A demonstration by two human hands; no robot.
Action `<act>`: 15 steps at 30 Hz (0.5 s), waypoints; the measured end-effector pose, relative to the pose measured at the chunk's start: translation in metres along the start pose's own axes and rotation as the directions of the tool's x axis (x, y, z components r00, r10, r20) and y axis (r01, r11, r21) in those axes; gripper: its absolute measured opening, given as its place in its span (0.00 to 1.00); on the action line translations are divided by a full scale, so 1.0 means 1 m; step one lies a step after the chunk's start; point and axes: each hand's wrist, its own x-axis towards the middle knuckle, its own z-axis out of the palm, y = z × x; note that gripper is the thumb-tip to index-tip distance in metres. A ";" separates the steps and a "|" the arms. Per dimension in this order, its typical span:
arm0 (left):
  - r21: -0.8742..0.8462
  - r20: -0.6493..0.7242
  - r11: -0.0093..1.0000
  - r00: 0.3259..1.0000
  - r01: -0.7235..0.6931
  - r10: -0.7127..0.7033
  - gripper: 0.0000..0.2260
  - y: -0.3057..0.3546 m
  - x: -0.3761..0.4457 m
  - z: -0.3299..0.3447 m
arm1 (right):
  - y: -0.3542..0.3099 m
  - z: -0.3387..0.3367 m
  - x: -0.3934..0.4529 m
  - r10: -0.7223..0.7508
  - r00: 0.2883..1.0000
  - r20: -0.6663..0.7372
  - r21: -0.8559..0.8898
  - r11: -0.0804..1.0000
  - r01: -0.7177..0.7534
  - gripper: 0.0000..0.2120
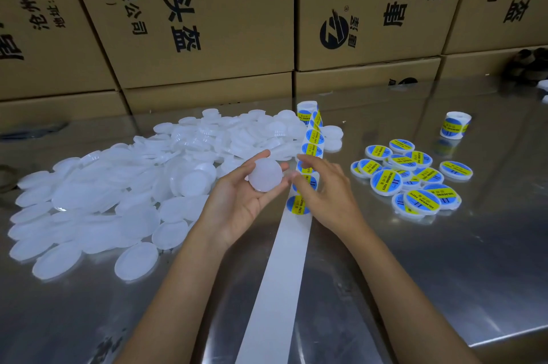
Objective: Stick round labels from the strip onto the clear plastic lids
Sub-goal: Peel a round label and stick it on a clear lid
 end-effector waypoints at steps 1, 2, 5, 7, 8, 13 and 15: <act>-0.012 -0.023 1.000 1.000 -0.003 0.003 0.17 0.000 0.001 -0.001 | 0.005 -0.005 0.002 0.033 0.999 0.031 -0.047 0.998 -0.032 0.19; -0.017 -0.043 1.000 0.999 -0.002 0.001 0.17 0.000 0.002 -0.002 | 0.009 -0.009 0.003 0.070 0.994 0.082 -0.106 0.993 -0.061 0.19; -0.013 -0.081 1.000 0.997 0.008 -0.009 0.17 -0.001 0.004 -0.006 | 0.018 -0.015 0.001 0.163 0.945 0.283 -0.288 0.954 -0.078 0.25; 0.011 -0.103 1.000 0.995 0.003 -0.002 0.17 -0.002 0.006 -0.009 | 0.019 -0.014 -0.001 0.155 0.926 0.346 -0.344 0.938 -0.028 0.25; 0.023 -0.111 1.000 0.994 -0.001 0.003 0.16 -0.003 0.007 -0.010 | 0.019 -0.014 -0.002 0.144 0.924 0.354 -0.340 0.940 -0.017 0.25; 0.131 -0.135 0.991 0.991 0.008 0.010 0.16 -0.005 0.008 -0.013 | 0.016 -0.018 -0.002 0.106 0.912 0.397 -0.259 0.966 0.001 0.21; 0.131 -0.134 0.991 0.991 0.003 0.015 0.15 -0.006 0.008 -0.013 | 0.015 -0.018 -0.001 0.087 0.901 0.424 -0.247 0.969 0.023 0.21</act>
